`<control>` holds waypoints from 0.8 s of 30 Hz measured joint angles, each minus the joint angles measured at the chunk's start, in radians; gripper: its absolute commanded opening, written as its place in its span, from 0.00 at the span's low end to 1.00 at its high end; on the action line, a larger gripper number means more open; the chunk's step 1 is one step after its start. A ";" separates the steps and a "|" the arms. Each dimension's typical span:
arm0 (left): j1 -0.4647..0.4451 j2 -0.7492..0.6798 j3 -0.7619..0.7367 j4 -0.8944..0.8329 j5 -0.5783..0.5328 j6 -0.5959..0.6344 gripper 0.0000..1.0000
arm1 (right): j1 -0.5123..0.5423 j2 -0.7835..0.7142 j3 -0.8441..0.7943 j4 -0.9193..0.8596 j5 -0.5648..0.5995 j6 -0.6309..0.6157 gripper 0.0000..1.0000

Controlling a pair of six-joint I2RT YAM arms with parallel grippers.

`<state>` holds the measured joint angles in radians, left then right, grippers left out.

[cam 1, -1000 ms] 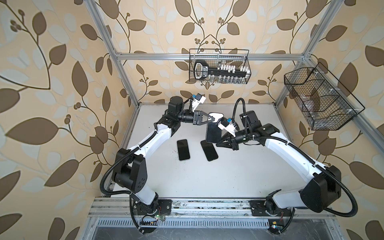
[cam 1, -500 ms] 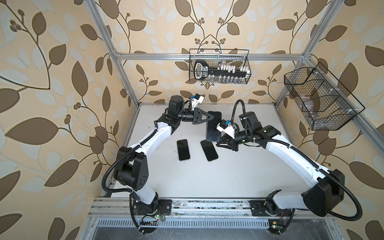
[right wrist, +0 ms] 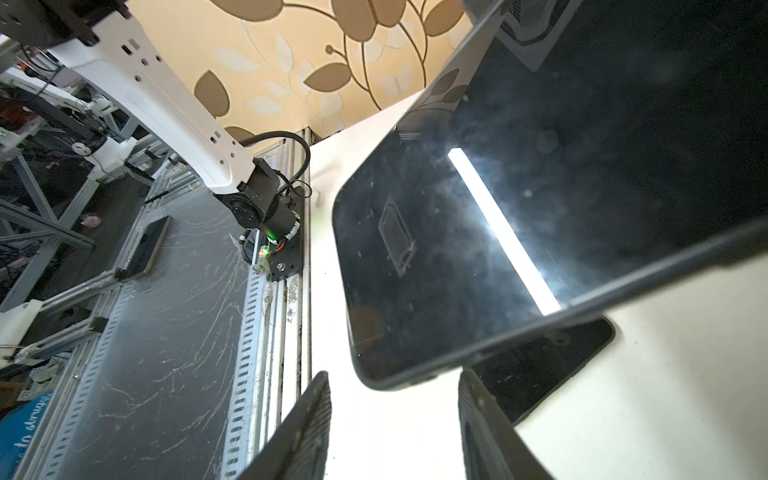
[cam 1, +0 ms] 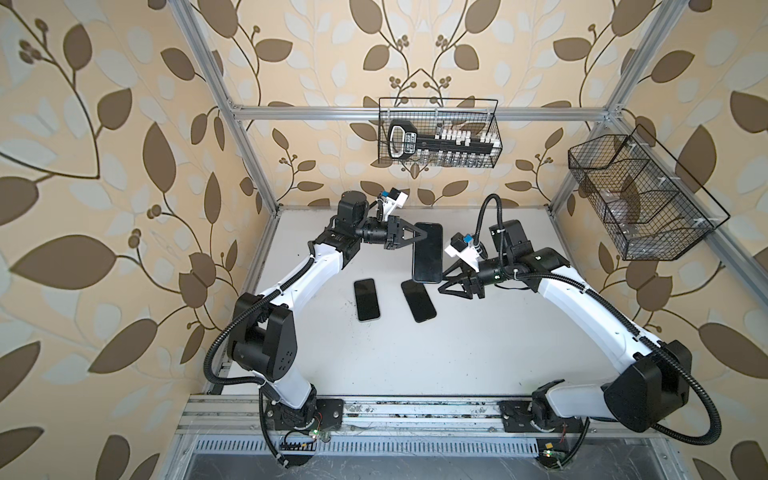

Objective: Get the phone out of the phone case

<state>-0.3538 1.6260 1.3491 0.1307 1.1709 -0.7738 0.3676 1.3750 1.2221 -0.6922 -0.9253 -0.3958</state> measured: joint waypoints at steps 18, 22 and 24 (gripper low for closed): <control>0.000 0.000 0.000 0.000 0.001 0.009 0.00 | -0.002 0.079 0.062 -0.047 -0.097 -0.014 0.39; 0.000 -0.001 0.000 0.000 0.003 0.010 0.00 | -0.002 0.092 0.071 -0.050 -0.097 -0.014 0.34; 0.000 -0.001 0.000 0.000 0.005 0.011 0.00 | -0.002 0.097 0.076 -0.051 -0.098 -0.015 0.31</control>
<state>-0.3542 1.6249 1.3491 0.1307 1.1759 -0.7631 0.3660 1.4723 1.2980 -0.7433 -1.0229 -0.4110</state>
